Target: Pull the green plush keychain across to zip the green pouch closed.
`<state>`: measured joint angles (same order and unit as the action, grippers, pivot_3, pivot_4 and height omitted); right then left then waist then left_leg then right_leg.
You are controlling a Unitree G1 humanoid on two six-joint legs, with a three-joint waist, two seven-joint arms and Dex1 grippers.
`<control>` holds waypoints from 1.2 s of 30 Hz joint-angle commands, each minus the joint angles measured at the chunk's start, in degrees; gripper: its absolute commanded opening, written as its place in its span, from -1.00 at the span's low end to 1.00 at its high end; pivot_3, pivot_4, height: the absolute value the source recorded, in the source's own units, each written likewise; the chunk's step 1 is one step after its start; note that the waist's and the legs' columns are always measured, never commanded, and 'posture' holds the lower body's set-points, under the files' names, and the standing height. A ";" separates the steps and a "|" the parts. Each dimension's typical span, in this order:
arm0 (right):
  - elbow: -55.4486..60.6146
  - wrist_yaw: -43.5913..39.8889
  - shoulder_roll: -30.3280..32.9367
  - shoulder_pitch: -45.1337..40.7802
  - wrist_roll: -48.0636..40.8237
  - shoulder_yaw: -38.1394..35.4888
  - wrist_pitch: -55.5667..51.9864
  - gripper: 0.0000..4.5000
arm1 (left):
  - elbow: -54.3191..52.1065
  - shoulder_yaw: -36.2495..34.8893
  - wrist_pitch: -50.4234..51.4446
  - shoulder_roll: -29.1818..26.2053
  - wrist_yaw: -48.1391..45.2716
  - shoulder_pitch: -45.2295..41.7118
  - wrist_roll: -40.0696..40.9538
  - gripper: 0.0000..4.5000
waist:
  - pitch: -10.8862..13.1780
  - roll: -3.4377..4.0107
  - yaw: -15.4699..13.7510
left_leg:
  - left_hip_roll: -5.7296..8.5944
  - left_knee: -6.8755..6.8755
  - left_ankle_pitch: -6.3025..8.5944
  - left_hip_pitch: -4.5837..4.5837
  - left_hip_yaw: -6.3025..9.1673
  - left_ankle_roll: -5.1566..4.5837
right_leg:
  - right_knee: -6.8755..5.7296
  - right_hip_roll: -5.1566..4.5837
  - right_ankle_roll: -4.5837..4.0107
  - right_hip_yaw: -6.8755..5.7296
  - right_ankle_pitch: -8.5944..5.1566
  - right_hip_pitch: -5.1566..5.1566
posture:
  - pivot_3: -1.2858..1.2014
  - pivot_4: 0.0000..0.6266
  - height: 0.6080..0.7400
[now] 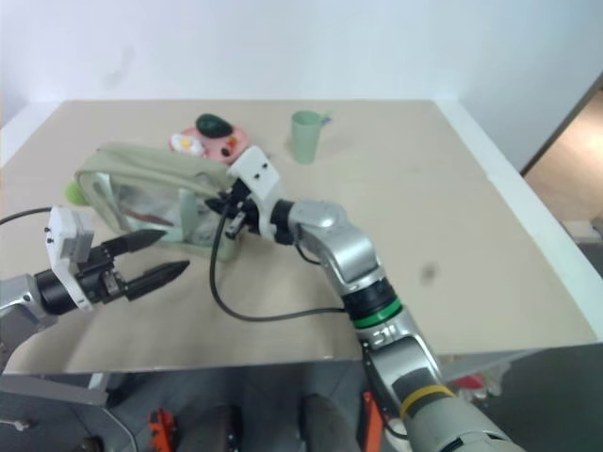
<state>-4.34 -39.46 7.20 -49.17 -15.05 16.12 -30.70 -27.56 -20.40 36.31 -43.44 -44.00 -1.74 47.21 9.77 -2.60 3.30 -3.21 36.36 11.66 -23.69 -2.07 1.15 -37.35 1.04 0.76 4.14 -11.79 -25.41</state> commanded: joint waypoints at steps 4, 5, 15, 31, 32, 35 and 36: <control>11.01 -8.58 9.35 2.79 -3.10 -6.06 5.95 -0.96 | -0.56 -0.42 -1.21 0.82 -0.23 0.29 -0.12 1.00 | 0.00 0.01 -0.48 | 0.02 0.00 0.01 -0.04 0.01 0.02 | 0.01 -0.02 0.04 -0.02 -0.04 0.00 | 0.03 -0.52 1.00; 11.73 -11.30 12.56 3.54 -3.55 -7.17 7.46 -0.96 | -0.70 -0.35 -1.19 0.92 -0.24 0.33 -0.06 1.00 | 0.01 0.01 -0.79 | 0.08 0.00 0.02 -0.07 0.03 0.02 | 0.03 -0.07 0.07 -0.03 -0.06 -0.01 | 0.03 -0.52 1.00; -4.82 -26.31 36.33 10.00 -2.98 -18.68 21.62 -0.96 | -1.71 1.91 -0.76 2.36 -0.19 -1.77 0.73 1.00 | 0.01 0.00 -0.87 | 0.39 0.05 0.03 -0.02 -0.03 -0.01 | 0.14 -0.34 0.08 0.03 -0.19 0.12 | 0.03 -0.52 1.00; 2.16 -24.29 36.58 21.12 -4.26 -20.93 25.73 -0.96 | 11.60 -3.59 1.87 1.45 7.93 -8.15 0.35 1.00 | 0.01 0.00 -0.56 | 0.28 0.08 0.00 0.43 -0.04 -0.07 | -0.04 -0.12 0.01 0.16 -0.09 0.34 | 0.03 -0.52 1.00; 2.31 -24.26 36.59 21.18 -4.25 -20.94 25.79 -0.96 | 12.87 -3.70 2.63 1.81 8.53 -9.20 0.99 1.00 | 0.01 -0.01 -0.56 | 0.29 0.09 0.00 0.42 -0.04 -0.06 | -0.04 -0.13 0.01 0.16 -0.09 0.36 | 0.03 -0.52 1.00; 2.74 -24.06 36.51 21.27 -4.20 -20.99 26.00 -0.96 | 17.08 -2.57 2.83 3.17 9.80 -12.46 -0.03 1.00 | 0.01 -0.01 -0.60 | 0.31 0.12 0.00 0.38 -0.06 -0.06 | -0.04 -0.16 0.04 0.16 -0.08 0.35 | 0.03 -0.52 1.00; 2.97 -23.94 36.44 21.37 -4.15 -20.96 26.09 -0.96 | 18.12 -1.17 2.50 4.22 10.37 -13.91 -1.00 1.00 | 0.01 -0.01 -0.61 | 0.31 0.12 0.00 0.38 -0.07 -0.06 | -0.03 -0.16 0.04 0.17 -0.08 0.35 | 0.03 -0.52 1.00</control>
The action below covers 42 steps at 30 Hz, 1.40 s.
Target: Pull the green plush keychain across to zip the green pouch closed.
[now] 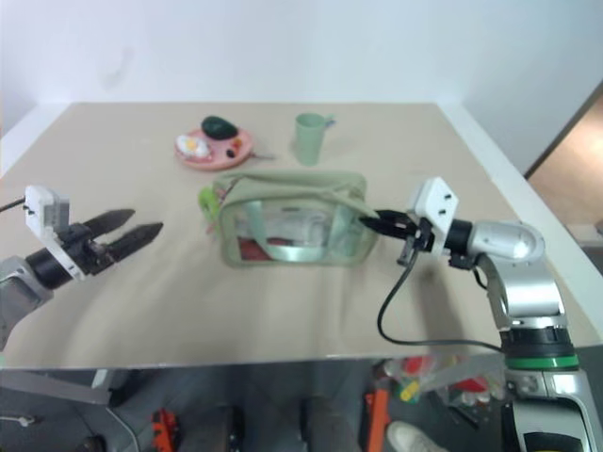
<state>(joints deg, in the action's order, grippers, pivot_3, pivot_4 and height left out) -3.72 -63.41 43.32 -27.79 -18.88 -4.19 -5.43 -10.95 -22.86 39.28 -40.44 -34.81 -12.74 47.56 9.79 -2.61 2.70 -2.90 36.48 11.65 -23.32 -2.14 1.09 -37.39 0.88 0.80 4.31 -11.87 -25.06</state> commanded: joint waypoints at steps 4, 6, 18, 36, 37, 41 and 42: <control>3.32 0.44 0.15 0.47 -0.13 -0.51 0.92 -0.96 | 6.44 5.07 -2.50 5.13 1.18 -8.52 -4.61 1.00 | 0.00 0.00 -0.08 | 0.03 -0.02 0.00 -0.01 0.00 0.00 | 0.00 0.00 0.10 0.00 0.05 0.01 | 0.03 -0.52 1.00; 3.77 0.63 0.16 0.68 0.01 -0.49 0.93 -0.96 | 9.77 6.52 -2.93 6.78 0.52 -10.93 -5.93 1.00 | 0.00 0.00 0.03 | 0.02 -0.03 0.00 -0.01 0.00 0.00 | 0.00 0.02 0.24 0.01 0.13 -0.02 | 0.03 -0.52 1.00; 4.01 1.46 0.39 0.80 1.27 -0.37 1.55 -0.96 | 27.71 11.06 -11.02 12.77 -6.52 -20.80 -12.93 1.00 | 0.00 0.00 -0.02 | 0.03 -0.03 0.00 -0.02 0.02 0.00 | -0.02 0.06 0.29 0.04 0.19 0.00 | 0.03 -0.52 1.00; 4.58 1.67 1.69 1.86 1.47 -0.95 1.68 -1.00 | 28.75 11.06 -12.79 15.60 -11.55 -26.25 -14.15 -0.92 | 0.00 -0.01 -0.02 | 0.04 -0.02 0.00 -0.03 0.04 0.00 | -0.03 0.06 0.35 0.07 0.22 0.00 | 0.03 -0.52 1.00; 4.58 1.65 1.79 1.89 1.48 -0.96 1.74 -1.00 | 26.59 11.04 -11.55 15.35 -11.69 -26.49 -13.32 -0.96 | 0.00 -0.01 -0.05 | 0.04 -0.02 0.00 -0.04 0.05 0.00 | -0.03 0.06 0.36 0.07 0.22 0.00 | 0.03 -0.52 1.00; 4.55 1.74 2.20 2.03 1.41 -1.23 1.74 -1.00 | 17.42 9.58 -4.74 13.46 -10.77 -29.43 -8.39 -0.96 | 0.01 -0.04 -0.06 | 0.06 0.00 0.00 -0.08 0.06 0.01 | -0.02 0.04 0.39 0.07 0.22 0.00 | 0.03 -0.52 1.00; 4.57 1.75 2.30 2.07 1.36 -1.26 1.72 -1.00 | 15.72 9.50 -3.58 12.94 -10.37 -30.69 -7.67 -0.96 | 0.01 -0.04 -0.06 | 0.06 0.01 -0.01 -0.09 0.07 0.01 | -0.02 0.04 0.40 0.07 0.23 -0.01 | 0.03 -0.52 1.00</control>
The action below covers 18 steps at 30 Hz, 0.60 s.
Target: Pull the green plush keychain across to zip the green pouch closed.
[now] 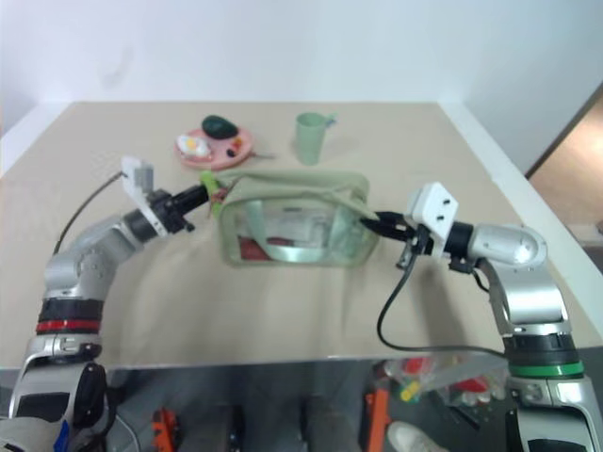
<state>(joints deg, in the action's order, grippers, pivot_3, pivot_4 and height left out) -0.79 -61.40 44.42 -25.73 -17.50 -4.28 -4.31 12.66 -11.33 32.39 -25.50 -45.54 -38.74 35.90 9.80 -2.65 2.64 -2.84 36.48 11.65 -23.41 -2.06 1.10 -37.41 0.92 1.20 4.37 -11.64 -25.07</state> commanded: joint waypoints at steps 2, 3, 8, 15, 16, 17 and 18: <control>1.65 -0.28 1.38 0.07 -0.03 -1.13 0.58 -1.00 | -9.39 -2.25 4.55 -2.16 1.49 -7.28 4.94 -0.96 | 0.00 0.00 0.00 | 0.00 0.01 0.00 0.01 0.00 0.00 | 0.00 0.00 0.01 -0.01 0.00 0.01 | 0.03 -0.52 1.00; 1.64 -0.29 1.46 0.08 0.00 -1.10 0.57 -1.00 | -9.81 -2.31 4.90 -1.97 1.95 -8.56 5.38 -0.96 | 0.00 0.01 0.00 | 0.02 0.01 0.00 0.02 0.01 0.00 | 0.00 -0.01 0.01 0.00 -0.01 0.03 | 0.03 -0.52 1.00; 1.60 -0.26 1.62 0.12 0.16 -1.00 0.66 -1.00 | -10.71 -0.40 5.00 -0.10 3.34 -14.12 5.51 -0.96 | 0.00 0.01 0.01 | 0.06 0.01 0.00 0.09 0.00 0.00 | 0.00 -0.02 0.04 0.02 -0.01 0.09 | 0.03 -0.52 1.00; 1.48 0.03 1.92 0.15 0.52 -1.04 0.81 -1.00 | -7.64 5.01 2.69 3.99 1.60 -16.80 1.96 -0.96 | 0.00 0.01 0.04 | 0.08 0.02 -0.01 0.07 -0.01 0.01 | 0.01 -0.03 0.06 0.05 -0.02 0.07 | 0.03 -0.52 1.00; 1.52 0.10 1.95 0.22 0.54 -1.10 0.81 -1.00 | -7.48 5.49 2.58 4.55 1.57 -16.93 1.67 -0.96 | 0.00 0.00 0.03 | 0.08 0.01 -0.01 0.07 -0.02 0.01 | 0.01 -0.02 0.06 0.07 -0.02 0.07 | 0.03 -0.52 1.00; 1.59 0.17 1.98 0.32 0.54 -1.18 0.83 -1.00 | -7.55 5.92 2.69 5.31 1.50 -17.14 1.69 -0.96 | 0.00 0.00 0.02 | 0.08 0.01 -0.01 0.06 0.00 0.01 | 0.01 -0.02 0.06 0.06 -0.02 0.06 | 0.03 -0.52 1.00; 1.67 0.23 2.03 0.43 0.53 -1.26 0.85 -1.00 | -7.81 6.30 3.03 6.00 1.44 -17.32 1.92 -0.96 | 0.00 0.00 0.01 | 0.08 0.01 -0.01 0.05 0.01 0.01 | 0.01 -0.02 0.05 0.05 -0.02 0.06 | 0.03 -0.52 1.00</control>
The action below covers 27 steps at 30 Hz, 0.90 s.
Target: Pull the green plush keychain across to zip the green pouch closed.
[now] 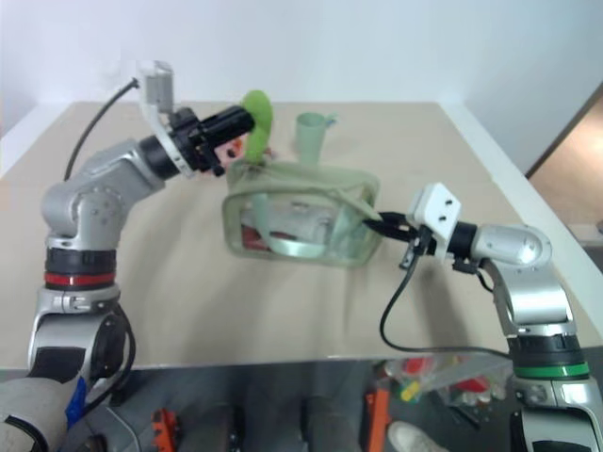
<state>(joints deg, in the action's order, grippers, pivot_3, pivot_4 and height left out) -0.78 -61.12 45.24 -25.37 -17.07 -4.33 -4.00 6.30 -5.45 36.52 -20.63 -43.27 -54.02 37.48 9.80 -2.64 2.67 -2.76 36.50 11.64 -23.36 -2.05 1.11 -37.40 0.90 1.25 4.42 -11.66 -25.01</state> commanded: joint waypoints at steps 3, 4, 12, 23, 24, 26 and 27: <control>1.82 0.17 1.28 0.34 0.13 -1.33 0.61 -1.00 | -1.67 1.86 -0.85 2.01 -1.32 -1.72 -0.46 -0.96 | 0.00 0.00 -0.04 | 0.00 0.00 0.00 -0.01 0.00 0.00 | 0.00 -0.01 0.01 0.00 -0.01 0.01 | 0.03 -0.52 1.00; 1.89 0.26 1.29 0.43 0.17 -1.34 0.66 -1.00 | -1.57 2.52 -1.06 1.99 -1.70 -1.33 -1.15 -0.96 | 0.00 0.00 -0.04 | 0.01 0.00 0.00 -0.01 -0.01 0.00 | 0.00 -0.01 0.01 0.01 -0.01 0.01 | 0.03 -0.52 1.00; 2.24 0.40 1.48 1.15 0.31 -1.49 0.82 -1.00 | 0.20 6.06 -0.35 -1.36 -2.87 0.51 -7.05 -0.96 | 0.00 0.00 -0.05 | 0.02 0.01 0.00 0.01 0.00 0.00 | 0.00 -0.01 0.01 0.01 -0.01 0.01 | 0.03 -0.52 1.00; 1.67 0.30 0.89 0.52 0.56 -0.84 1.42 -1.00 | 0.05 8.89 -3.59 -6.27 -8.89 1.17 -12.53 0.48 | 0.00 0.00 -0.06 | 0.04 0.02 0.00 0.01 0.00 0.00 | 0.00 -0.03 0.03 0.01 -0.01 0.02 | 0.03 -0.52 1.00; 1.51 0.21 0.89 0.39 0.59 -0.78 1.54 -1.00 | -0.55 9.10 -3.50 -7.56 -10.11 1.37 -12.82 0.65 | 0.00 0.00 -0.06 | 0.04 0.02 0.00 0.01 0.00 0.00 | 0.00 -0.03 0.03 0.01 -0.01 0.02 | 0.03 -0.52 1.00; 1.32 0.08 0.89 0.22 0.60 -0.76 1.68 -1.00 | -1.79 9.14 -3.21 -9.90 -11.93 1.85 -13.10 0.97 | 0.00 0.00 -0.06 | 0.04 0.02 0.00 0.00 0.00 0.00 | 0.00 -0.04 0.03 0.01 -0.01 0.02 | 0.03 -0.52 1.00; 1.12 0.00 0.90 0.07 0.61 -0.77 1.76 -1.00 | -2.48 8.70 -3.03 -11.47 -12.76 2.19 -13.10 0.99 | 0.00 0.00 -0.05 | 0.04 0.02 0.00 0.00 -0.01 0.00 | 0.00 -0.04 0.03 0.01 -0.01 0.02 | 0.03 -0.52 1.00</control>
<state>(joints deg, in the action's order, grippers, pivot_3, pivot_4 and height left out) -0.09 -61.00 45.38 -24.70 -16.58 -4.35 -2.93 6.68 4.14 33.99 -30.08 -54.41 -51.67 24.61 9.80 -2.64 2.62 -2.72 36.52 11.64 -23.36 -2.06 1.11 -37.40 0.86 1.28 4.43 -11.67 -25.00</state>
